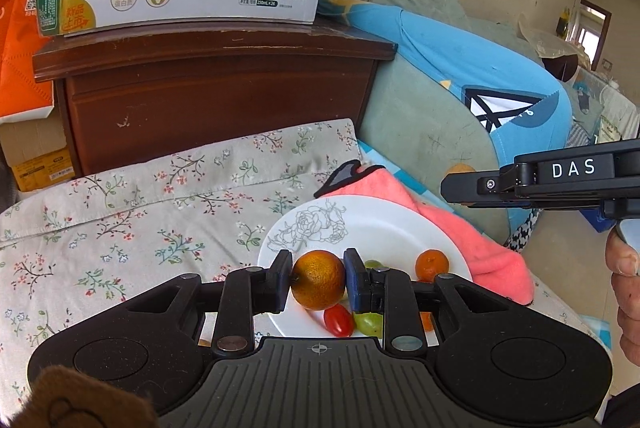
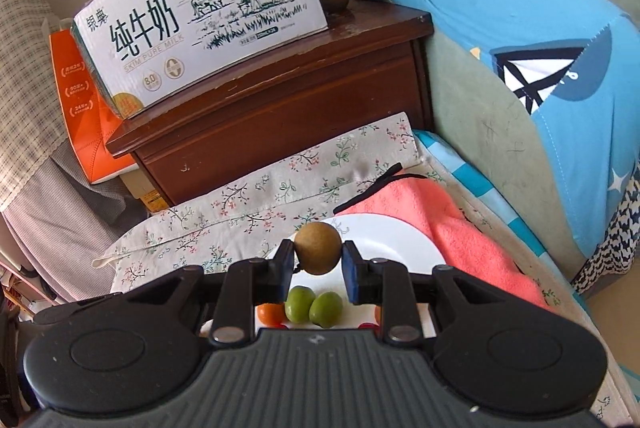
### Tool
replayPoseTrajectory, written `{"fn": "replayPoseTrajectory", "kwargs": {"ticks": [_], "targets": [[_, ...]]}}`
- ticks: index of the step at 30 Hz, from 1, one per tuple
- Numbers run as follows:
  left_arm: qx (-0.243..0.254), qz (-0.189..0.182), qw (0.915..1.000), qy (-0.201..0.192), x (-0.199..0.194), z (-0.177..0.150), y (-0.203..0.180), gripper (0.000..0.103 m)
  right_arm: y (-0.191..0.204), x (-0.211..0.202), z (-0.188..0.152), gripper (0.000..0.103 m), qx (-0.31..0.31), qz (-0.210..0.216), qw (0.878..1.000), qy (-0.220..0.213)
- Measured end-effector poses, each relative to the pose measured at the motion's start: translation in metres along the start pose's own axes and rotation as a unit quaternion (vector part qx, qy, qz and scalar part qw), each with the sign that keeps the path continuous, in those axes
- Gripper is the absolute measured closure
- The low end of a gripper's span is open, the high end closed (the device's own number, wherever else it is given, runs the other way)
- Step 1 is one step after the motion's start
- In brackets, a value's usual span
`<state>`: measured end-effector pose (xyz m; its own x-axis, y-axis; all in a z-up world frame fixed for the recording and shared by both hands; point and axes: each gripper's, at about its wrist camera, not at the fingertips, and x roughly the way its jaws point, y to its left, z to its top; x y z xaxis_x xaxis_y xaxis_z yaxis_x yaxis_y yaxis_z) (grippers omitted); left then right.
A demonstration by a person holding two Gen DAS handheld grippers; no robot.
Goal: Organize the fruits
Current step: 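Lift the mandarin and brown kiwi and carry both over the plate, then open both tools to drop the mandarin and kiwi onto the plate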
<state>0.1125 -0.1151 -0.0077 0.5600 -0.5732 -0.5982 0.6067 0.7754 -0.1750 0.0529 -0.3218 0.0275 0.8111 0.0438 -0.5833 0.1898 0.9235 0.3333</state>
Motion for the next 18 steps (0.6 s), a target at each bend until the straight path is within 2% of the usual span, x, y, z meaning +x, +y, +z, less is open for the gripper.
{"fn": "replayPoseTrajectory", "kwargs": {"ticks": [7,18], "targets": [[0.013,-0.019,0.9997,0.005,0.016,-0.003,-0.018,0.078,-0.014,0.022,-0.001,0.077,0.017,-0.020,0.999,0.024],[0.032,-0.044,0.9982,0.024,0.047,-0.012,-0.046,0.078,-0.024,0.059,-0.005,0.077,0.008,-0.045,0.997,0.055]]}}
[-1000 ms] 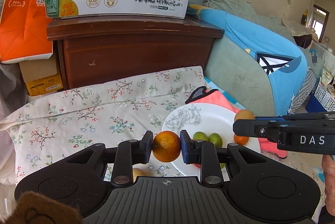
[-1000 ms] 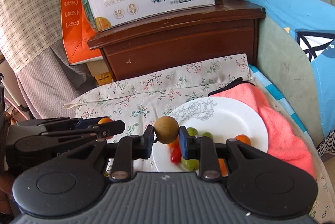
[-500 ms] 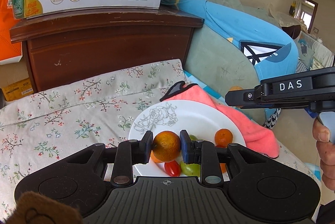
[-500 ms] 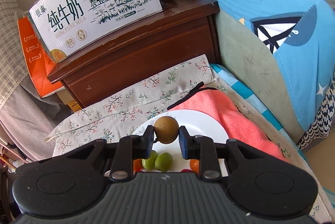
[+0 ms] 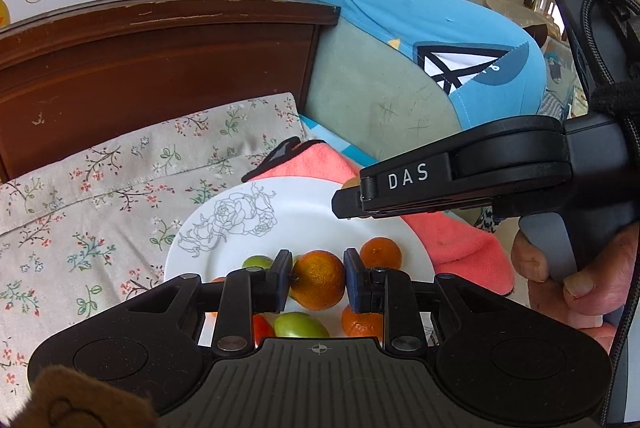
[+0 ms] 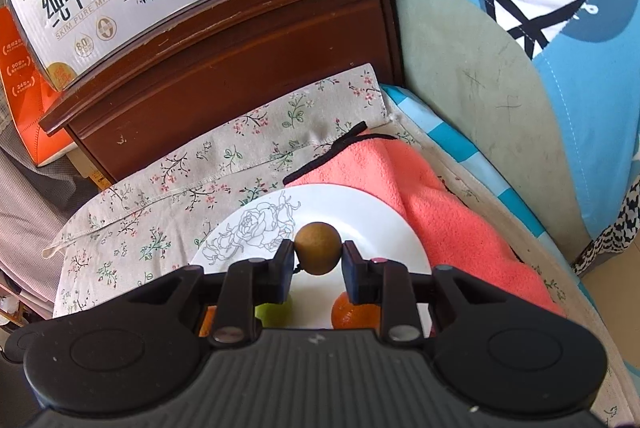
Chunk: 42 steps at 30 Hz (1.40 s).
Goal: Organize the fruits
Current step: 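Open both tools to drop the mandarin and kiwi onto the plate, then withdraw both open tools from the plate back to the fruit cluster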
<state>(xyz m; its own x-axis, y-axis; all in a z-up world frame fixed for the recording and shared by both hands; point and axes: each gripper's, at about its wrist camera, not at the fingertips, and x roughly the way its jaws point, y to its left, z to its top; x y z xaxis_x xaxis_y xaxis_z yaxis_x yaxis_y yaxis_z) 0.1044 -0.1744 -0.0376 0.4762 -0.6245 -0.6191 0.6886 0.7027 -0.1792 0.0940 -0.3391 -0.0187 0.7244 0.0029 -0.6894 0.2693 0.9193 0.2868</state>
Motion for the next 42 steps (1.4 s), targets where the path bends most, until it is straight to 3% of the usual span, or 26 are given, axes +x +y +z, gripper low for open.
{"fn": "replayPoseTrajectory", "kwargs": {"ticks": [13,21,33,42], "targets": [[-0.008,-0.007,0.9999,-0.003,0.012,0.002,-0.006,0.074,-0.008,0.020,0.001,0.075,0.014,-0.016,1.000,0.014],[0.007,0.030,0.9994,-0.015,-0.014,0.013,-0.003,0.057,0.000,0.006,0.005,0.074,0.014,-0.002,1.000,-0.005],[-0.051,0.109,0.9922,-0.033,-0.070,0.023,0.044,0.050,0.000,-0.017,0.001,0.072,0.034,0.013,0.999,-0.015],[-0.083,0.141,0.9859,-0.034,-0.105,0.011,0.072,0.047,0.011,-0.027,-0.007,0.072,0.020,0.026,0.999,-0.016]]}}
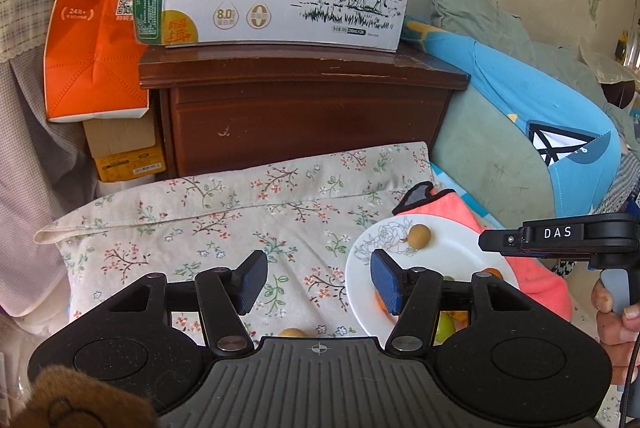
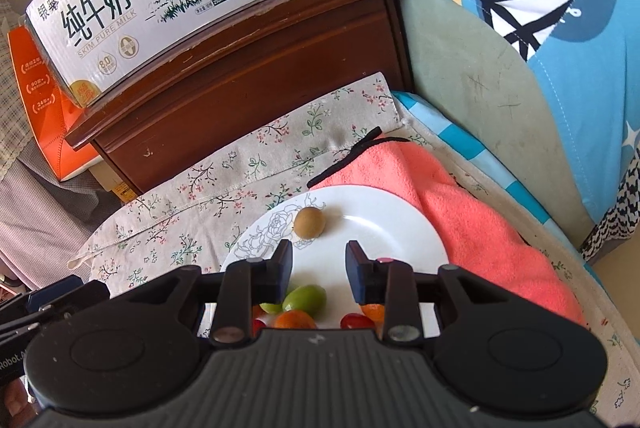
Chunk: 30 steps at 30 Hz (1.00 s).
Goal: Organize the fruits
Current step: 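Withdraw both open tools from the plate back to the fruit cluster, then move the left tool toward a brown kiwi while the right tool approaches a mandarin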
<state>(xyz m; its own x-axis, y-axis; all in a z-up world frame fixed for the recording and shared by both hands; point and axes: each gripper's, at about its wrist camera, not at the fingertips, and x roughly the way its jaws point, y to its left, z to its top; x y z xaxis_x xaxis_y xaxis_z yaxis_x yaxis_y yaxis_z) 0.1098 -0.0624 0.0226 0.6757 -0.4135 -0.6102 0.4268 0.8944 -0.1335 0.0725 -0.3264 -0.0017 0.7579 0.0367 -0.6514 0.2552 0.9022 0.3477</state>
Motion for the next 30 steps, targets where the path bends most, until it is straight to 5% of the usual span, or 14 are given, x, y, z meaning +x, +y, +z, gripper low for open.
{"fn": "replayPoseTrajectory", "kwargs": {"ticks": [20,30], "targets": [[-0.025,0.024,0.9984,0.045,-0.013,-0.033,0.041,0.046,0.023,0.009,-0.029,0.069,-0.060,0.022,0.996,0.059],[-0.037,0.036,0.9971,0.055,-0.010,-0.041,0.053,0.046,0.055,-0.002,-0.041,0.068,-0.121,0.021,0.992,0.032]]}}
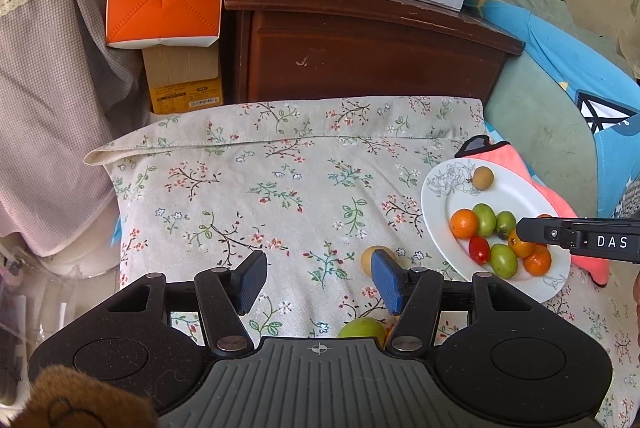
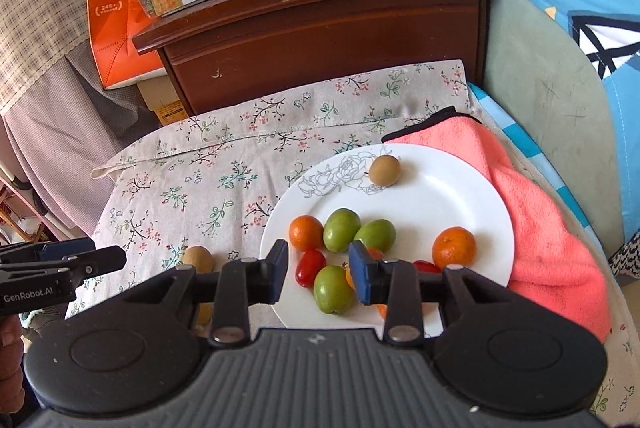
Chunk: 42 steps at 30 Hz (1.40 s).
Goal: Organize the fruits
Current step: 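Move the left tool toward a brown kiwi while the right tool approaches a mandarin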
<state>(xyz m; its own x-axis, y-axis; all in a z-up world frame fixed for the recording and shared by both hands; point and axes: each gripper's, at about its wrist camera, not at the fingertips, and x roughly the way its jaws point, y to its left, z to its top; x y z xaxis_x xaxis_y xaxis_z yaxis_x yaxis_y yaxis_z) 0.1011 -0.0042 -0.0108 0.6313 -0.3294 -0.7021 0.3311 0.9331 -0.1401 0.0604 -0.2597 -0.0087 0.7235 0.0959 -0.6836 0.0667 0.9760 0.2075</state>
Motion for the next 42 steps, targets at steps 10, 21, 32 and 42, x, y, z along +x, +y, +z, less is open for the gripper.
{"fn": "replayPoseTrajectory", "kwargs": {"ticks": [10,21,32,42], "targets": [[0.016,-0.003,0.9999,0.002,0.000,-0.002,-0.006,0.046,-0.019,-0.005,0.006,0.068,0.038,-0.027,0.999,-0.018],[0.006,0.017,0.9997,0.016,0.005,-0.006,0.005,0.046,0.028,-0.008,-0.016,0.068,-0.024,0.060,0.998,0.008],[0.000,0.017,0.9996,0.023,0.006,-0.010,0.008,0.046,0.083,0.013,-0.057,0.068,-0.113,0.117,0.985,0.061],[0.001,0.011,0.9995,0.030,0.009,-0.012,0.007,0.046,0.089,0.032,-0.062,0.074,-0.118,0.100,0.986,0.067]]}}
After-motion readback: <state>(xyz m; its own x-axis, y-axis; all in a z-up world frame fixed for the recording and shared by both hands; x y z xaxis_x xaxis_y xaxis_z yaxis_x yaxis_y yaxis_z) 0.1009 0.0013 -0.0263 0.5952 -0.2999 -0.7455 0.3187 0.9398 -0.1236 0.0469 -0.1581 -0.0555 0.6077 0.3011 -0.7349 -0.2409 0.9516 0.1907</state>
